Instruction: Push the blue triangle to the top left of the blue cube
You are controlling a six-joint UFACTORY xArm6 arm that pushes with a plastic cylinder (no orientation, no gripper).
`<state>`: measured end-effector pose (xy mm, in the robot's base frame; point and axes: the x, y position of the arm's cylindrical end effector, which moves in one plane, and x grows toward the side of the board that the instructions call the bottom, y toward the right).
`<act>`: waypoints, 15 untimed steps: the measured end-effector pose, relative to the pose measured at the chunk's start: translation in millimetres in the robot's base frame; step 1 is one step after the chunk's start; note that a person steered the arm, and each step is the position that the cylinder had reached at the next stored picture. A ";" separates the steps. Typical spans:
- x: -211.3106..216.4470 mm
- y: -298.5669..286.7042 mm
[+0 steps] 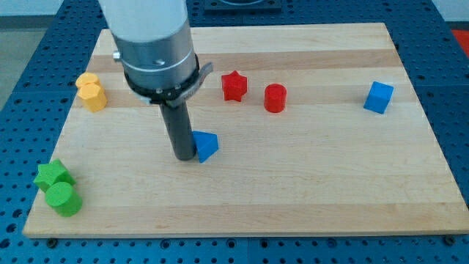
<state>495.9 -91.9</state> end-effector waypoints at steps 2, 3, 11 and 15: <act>-27.1 15.6; 0.4 15.5; -6.5 170.8; -40.9 216.4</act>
<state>455.0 124.6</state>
